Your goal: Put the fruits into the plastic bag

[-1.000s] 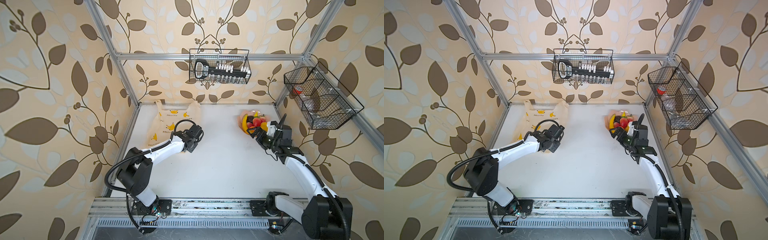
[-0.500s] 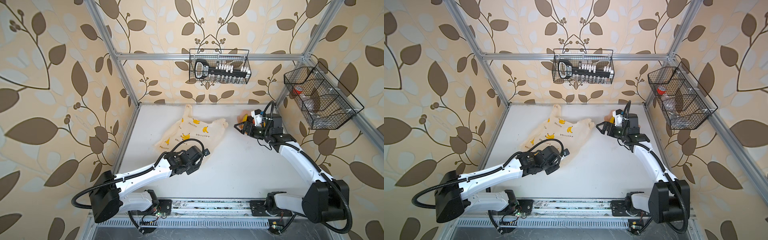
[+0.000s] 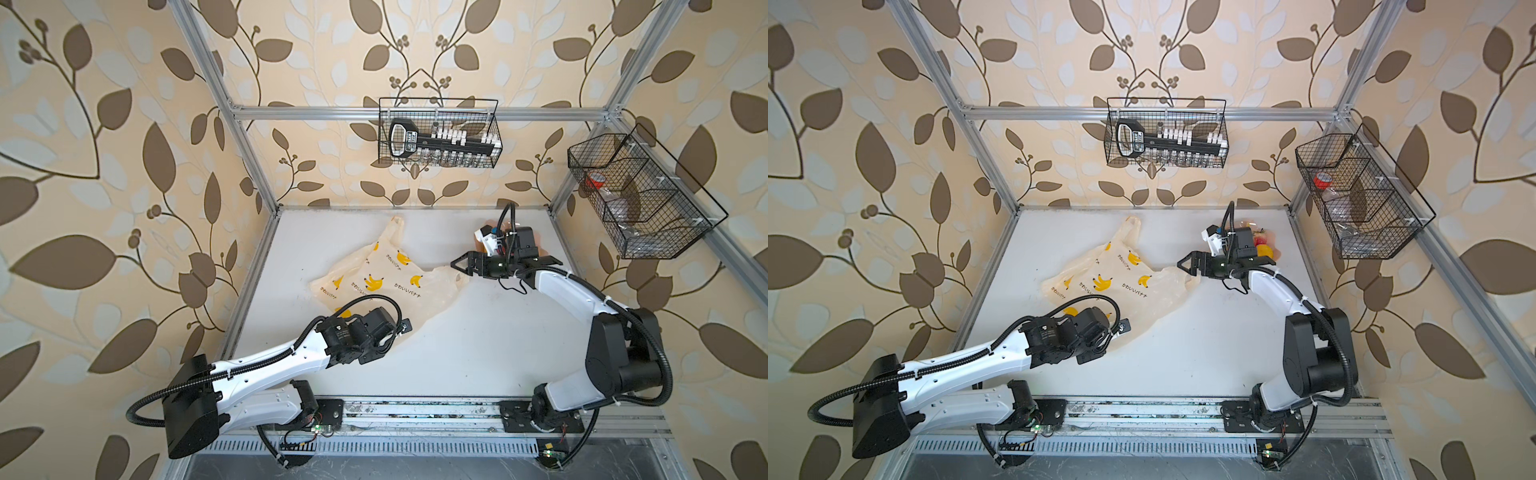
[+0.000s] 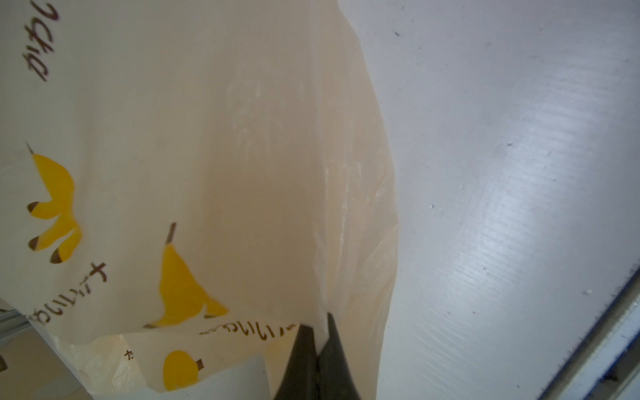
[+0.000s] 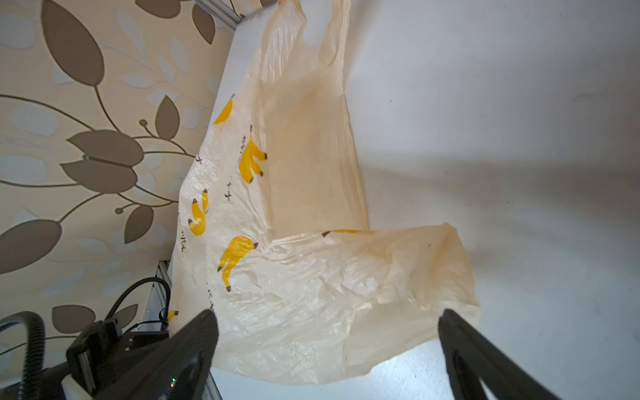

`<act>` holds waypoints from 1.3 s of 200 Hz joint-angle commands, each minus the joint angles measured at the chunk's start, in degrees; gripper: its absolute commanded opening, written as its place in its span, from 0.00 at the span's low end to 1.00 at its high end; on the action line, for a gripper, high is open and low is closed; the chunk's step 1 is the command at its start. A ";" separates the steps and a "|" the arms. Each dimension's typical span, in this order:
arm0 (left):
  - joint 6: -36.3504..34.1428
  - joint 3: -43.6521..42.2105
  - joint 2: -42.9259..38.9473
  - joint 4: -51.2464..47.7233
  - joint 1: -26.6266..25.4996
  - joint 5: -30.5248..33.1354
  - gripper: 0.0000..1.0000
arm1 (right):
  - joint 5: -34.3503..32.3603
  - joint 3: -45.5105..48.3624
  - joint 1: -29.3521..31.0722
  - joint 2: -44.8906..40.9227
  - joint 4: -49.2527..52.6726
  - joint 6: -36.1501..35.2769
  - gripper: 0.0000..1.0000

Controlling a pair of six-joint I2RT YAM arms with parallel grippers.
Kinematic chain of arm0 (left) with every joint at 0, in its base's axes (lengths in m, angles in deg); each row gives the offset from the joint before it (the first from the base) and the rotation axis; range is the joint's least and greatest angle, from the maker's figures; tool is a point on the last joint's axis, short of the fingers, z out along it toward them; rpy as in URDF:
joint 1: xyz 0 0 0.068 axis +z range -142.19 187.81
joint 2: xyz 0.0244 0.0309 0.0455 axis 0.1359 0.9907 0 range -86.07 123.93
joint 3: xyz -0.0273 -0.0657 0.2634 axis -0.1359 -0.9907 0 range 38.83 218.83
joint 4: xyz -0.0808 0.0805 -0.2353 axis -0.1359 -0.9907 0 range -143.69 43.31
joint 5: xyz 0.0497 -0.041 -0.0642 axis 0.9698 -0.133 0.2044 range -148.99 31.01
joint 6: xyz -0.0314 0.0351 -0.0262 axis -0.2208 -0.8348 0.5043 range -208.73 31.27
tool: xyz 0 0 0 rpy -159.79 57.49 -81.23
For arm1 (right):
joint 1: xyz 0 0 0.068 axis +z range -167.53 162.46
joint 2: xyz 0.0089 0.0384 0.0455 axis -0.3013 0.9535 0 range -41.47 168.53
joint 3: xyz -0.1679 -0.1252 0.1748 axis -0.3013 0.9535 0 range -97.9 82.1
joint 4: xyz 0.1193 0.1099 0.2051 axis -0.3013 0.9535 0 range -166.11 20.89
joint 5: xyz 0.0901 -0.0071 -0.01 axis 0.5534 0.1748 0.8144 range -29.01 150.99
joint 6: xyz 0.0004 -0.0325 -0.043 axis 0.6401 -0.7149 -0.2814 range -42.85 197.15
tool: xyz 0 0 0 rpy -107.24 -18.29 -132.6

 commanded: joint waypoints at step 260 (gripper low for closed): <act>0.46 -0.35 -0.98 -1.00 0.36 2.09 0.00 | 13.47 -20.11 10.19 21.01 4.66 -13.27 0.84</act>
